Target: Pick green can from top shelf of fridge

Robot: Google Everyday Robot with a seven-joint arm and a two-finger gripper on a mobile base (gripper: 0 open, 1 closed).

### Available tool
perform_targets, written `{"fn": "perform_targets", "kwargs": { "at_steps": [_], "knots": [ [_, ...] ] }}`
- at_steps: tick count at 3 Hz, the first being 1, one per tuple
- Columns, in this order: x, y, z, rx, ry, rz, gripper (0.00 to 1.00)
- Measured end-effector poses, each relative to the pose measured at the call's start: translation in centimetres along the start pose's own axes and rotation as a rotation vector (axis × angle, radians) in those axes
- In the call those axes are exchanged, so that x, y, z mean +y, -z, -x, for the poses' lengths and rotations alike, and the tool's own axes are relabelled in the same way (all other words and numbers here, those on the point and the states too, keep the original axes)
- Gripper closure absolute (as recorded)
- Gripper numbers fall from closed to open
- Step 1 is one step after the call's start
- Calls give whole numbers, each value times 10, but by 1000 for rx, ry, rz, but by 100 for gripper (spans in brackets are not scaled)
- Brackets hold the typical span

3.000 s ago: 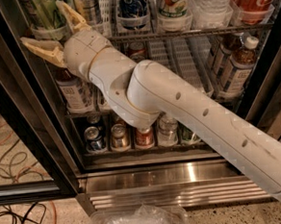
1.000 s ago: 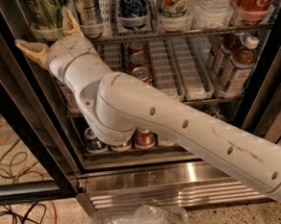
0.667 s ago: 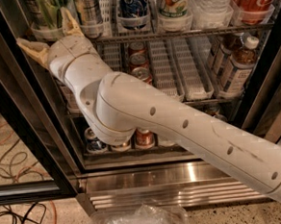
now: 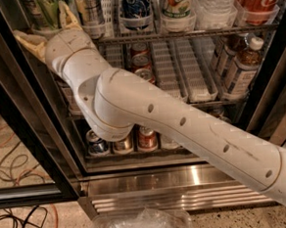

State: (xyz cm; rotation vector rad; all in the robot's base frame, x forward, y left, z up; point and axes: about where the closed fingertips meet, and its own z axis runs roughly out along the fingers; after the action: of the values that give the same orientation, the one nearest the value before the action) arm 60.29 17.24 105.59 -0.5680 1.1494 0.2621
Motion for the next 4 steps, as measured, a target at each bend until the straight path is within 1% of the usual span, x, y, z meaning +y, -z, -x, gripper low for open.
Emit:
{"fn": "perform_targets", "kwargs": {
  "at_steps": [3,4],
  "knots": [
    [-9,-13,1,-19,-6,-42,29],
    [-9,-15,-1,-20,-14,-47,41]
  ]
}}
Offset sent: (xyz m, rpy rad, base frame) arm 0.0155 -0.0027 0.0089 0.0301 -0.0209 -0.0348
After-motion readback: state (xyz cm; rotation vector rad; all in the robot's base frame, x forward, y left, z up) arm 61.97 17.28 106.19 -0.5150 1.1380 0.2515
